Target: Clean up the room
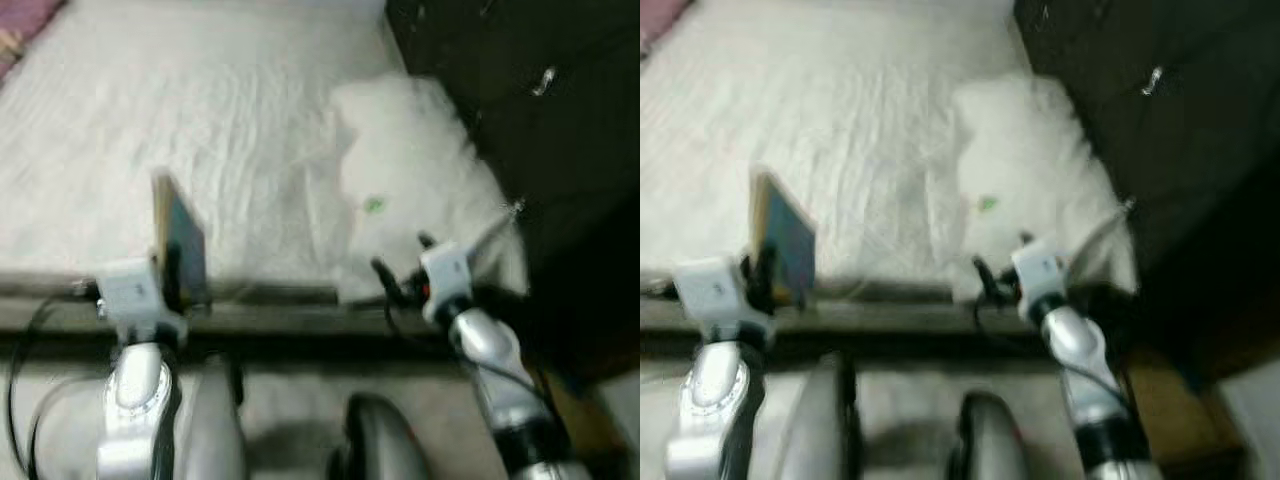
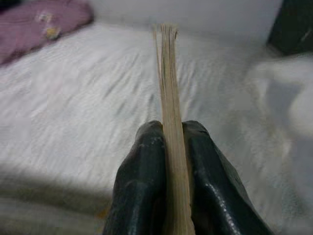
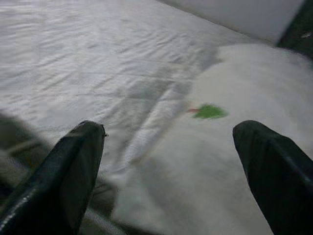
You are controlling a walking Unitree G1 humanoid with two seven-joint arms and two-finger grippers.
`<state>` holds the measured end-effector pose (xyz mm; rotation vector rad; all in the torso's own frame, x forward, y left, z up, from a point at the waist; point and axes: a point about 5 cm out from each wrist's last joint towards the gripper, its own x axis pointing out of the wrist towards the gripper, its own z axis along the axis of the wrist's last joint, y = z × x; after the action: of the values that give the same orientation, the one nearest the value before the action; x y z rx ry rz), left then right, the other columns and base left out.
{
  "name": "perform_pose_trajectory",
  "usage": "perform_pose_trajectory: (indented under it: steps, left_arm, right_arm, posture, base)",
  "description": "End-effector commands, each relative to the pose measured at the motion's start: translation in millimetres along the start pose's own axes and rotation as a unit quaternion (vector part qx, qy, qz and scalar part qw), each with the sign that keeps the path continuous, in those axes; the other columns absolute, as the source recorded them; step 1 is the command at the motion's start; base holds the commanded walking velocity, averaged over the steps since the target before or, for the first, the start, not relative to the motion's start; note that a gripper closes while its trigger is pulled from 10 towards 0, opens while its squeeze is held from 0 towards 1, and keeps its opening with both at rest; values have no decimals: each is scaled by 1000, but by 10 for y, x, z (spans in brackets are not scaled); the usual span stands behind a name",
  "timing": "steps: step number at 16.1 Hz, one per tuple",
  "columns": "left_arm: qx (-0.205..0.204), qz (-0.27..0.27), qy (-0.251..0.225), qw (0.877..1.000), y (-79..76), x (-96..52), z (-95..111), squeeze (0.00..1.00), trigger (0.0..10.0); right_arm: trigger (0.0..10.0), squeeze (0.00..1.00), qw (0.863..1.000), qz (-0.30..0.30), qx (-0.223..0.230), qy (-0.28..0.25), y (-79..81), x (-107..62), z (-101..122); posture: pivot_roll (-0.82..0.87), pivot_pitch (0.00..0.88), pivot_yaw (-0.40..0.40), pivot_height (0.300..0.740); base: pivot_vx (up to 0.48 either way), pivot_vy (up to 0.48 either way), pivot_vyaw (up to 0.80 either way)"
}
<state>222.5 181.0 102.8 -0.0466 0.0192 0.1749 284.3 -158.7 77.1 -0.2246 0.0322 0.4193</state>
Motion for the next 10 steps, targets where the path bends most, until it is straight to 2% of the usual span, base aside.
perform_pose_trajectory:
  steps: [1,5,10]
  left_arm:
    - [4,-1,-34,999,-8,32,140,0,10000]
    - [-3,-16,-30,999,-86,2,114,0,10000]
    - [-6,-19,-30,999,-95,16,124,0,10000]
  right_arm:
    - [10000,0,1000,1,-3,3,-15,-9,-1]
    - [10000,0,1000,5,1,8,-3,2,-12]
    - [10000,0,1000,8,7,11,10,44,-27]
  posture:
    - [24,127,-79,638]
    - [20,140,-97,638]
    - [21,148,-85,638]
  base:
    - [247,0,0]
    - [309,0,0]
    - [341,0,0]
